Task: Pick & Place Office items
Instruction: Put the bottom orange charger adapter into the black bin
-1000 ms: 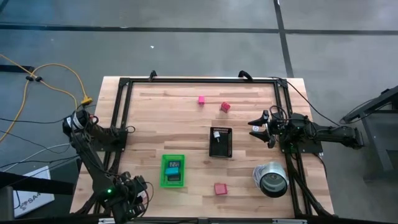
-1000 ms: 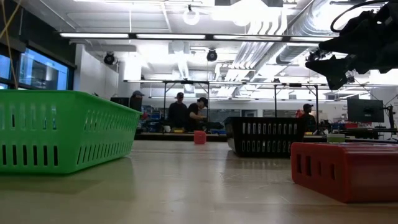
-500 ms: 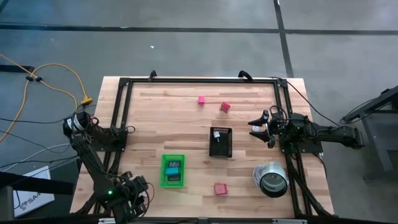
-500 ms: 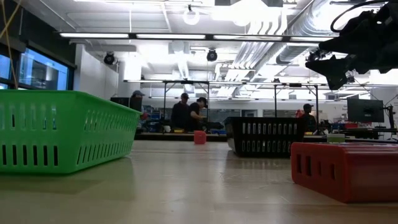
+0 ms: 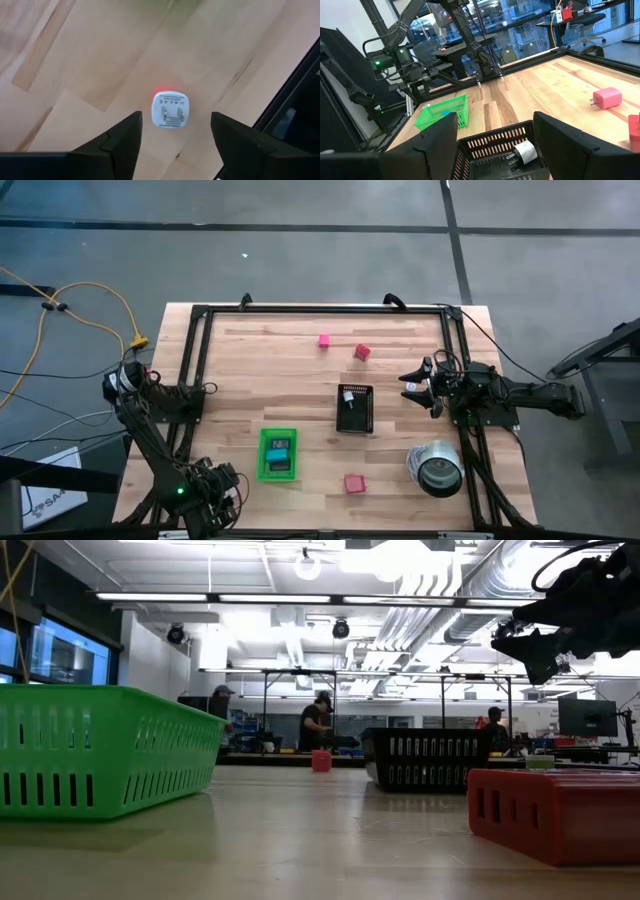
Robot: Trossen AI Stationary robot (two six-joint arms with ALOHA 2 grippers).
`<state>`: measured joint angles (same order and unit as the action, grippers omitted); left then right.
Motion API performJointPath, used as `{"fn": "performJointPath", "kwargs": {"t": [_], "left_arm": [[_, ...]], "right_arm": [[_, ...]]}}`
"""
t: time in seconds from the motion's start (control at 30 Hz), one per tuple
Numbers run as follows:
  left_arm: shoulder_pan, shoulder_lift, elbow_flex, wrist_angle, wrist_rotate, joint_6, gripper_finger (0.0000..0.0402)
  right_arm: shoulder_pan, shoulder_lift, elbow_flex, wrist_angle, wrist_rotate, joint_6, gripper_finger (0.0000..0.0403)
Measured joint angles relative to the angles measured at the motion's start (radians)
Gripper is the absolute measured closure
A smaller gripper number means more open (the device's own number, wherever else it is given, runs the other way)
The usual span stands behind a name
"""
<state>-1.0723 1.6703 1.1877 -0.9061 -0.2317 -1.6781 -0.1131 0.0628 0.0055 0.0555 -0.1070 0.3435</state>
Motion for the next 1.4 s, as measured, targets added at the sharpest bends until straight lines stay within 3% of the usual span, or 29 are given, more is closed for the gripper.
{"fn": "performJointPath", "kwargs": {"t": [1.4], "left_arm": [[0.057,0.113,0.0,0.028,0.084,0.13,0.0162]], "right_arm": [[0.0,0.0,0.0,0.0,0.0,0.0,0.0155]]}}
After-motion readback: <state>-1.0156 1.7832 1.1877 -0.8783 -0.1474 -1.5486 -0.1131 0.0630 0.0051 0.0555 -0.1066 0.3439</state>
